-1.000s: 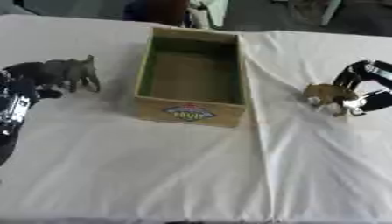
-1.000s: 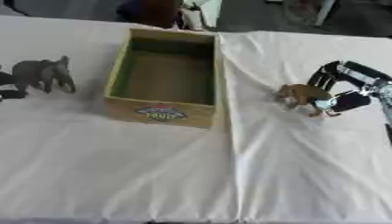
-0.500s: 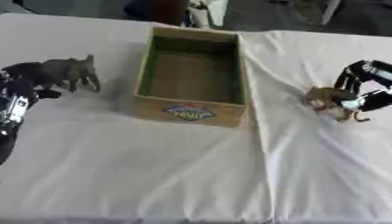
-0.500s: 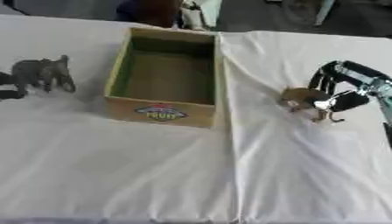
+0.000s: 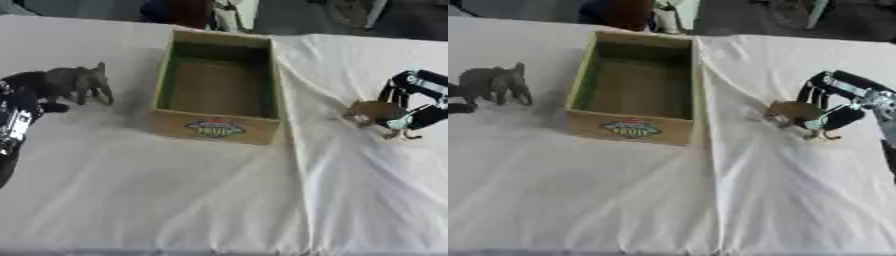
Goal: Pick up objects on the table and place them in the box.
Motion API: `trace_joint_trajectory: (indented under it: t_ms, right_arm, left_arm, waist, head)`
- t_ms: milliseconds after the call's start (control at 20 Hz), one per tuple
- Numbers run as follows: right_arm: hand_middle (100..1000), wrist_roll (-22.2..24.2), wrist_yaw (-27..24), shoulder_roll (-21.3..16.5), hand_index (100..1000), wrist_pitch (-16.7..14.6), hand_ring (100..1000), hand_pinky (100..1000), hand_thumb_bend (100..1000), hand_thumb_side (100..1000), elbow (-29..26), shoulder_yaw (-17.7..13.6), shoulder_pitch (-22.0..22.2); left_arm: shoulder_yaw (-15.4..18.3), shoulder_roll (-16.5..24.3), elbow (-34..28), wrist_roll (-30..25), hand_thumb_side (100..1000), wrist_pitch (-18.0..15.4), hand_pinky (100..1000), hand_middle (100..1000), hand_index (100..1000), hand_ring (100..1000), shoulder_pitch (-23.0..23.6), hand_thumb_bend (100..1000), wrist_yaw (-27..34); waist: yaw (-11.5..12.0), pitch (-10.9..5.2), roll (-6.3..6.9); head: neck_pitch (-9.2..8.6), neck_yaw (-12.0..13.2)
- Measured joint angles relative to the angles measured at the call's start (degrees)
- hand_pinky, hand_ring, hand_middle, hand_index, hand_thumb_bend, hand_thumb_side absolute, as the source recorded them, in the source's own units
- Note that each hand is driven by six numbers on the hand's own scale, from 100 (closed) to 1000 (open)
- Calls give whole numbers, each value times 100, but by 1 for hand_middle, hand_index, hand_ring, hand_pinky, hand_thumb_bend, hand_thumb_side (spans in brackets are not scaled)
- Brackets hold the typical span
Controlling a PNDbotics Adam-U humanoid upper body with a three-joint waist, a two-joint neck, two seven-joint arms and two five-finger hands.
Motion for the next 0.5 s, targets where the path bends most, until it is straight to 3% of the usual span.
trace_joint_trajectory:
  t_ms: [500]
  right_arm:
    - [542,-175,419,104,605,-175,505,424,400,144,59,136,0]
  left_arm:
    - [0,-43,4,-10,469,10,716,643,793,792,-33,100,-9]
  waist:
    - [4,49,-20]
  head:
    - [38,-3]
